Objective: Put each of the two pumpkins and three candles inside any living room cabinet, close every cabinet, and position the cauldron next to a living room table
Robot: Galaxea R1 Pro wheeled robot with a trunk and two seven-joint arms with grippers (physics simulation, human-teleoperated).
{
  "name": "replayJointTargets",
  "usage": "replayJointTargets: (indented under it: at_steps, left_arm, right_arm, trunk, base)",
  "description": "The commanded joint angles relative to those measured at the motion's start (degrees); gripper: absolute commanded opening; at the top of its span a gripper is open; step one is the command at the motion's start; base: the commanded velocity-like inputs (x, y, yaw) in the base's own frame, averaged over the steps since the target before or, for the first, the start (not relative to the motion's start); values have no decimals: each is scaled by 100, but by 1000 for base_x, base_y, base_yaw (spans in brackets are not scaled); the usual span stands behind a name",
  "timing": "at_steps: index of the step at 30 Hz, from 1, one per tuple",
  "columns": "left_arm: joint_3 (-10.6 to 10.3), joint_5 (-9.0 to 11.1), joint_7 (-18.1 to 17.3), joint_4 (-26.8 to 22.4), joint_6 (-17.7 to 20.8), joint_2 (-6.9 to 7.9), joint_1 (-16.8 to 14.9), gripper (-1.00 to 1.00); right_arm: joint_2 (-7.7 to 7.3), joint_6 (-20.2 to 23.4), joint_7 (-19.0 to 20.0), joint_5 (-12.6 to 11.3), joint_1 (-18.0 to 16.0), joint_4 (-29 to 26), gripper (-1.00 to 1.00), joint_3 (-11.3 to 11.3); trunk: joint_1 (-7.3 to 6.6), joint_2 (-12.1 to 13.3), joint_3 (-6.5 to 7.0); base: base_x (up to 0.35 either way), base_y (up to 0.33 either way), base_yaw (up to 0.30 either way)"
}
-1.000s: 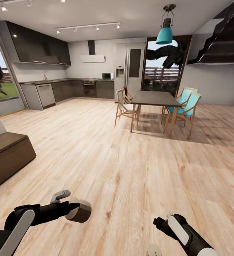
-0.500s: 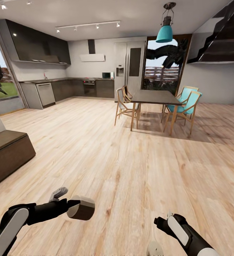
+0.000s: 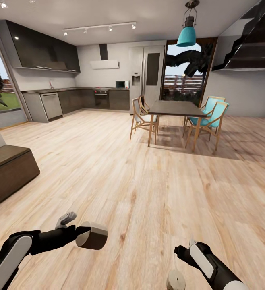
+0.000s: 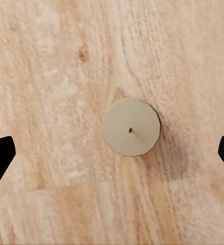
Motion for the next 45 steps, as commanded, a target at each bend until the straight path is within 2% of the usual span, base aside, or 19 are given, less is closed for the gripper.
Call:
replayJointTargets:
  at_steps: [1, 7, 12, 14, 28, 33, 45]
  left_arm:
    - [-5, 2, -17, -3, 15, 6, -1, -100]
    - [-35, 3, -17, 5, 22, 7, 4, -100]
    - [-463, -5, -17, 2, 14, -29, 5, -100]
    - [-503, -6, -17, 6, 10, -37, 5, -100]
    - [-463, 2, -17, -1, 13, 0, 5, -100]
    - [-514, 2, -17, 5, 13, -9, 5, -100]
    - [-518, 1, -17, 1, 13, -24, 5, -100]
  right_arm:
    - [-13, 5, -46, -64, -4, -18, 100, 40]
    - [-17, 9, 120, -74, -4, -17, 100, 33]
    - [-24, 28, 297, -102, -4, -36, 100, 27]
    - [-30, 44, 406, -98, -4, -40, 100, 29]
    - [-9, 58, 489, -78, -4, -29, 100, 23]
    - [-9, 42, 481, -77, -4, -43, 100, 23]
    - [-9, 21, 490, -70, -4, -33, 100, 29]
  trunk:
    - [22, -44, -24]
    - [153, -285, -132]
    - [263, -485, -221]
    - [307, -566, -257]
    - [615, -1127, -509]
    - [724, -1328, -598]
    - [756, -1345, -864]
  base:
    - [0, 0, 0]
    - [0, 0, 0]
    - [0, 0, 0]
    - [0, 0, 0]
    - [0, 0, 0]
    - [0, 0, 0]
    - [0, 0, 0]
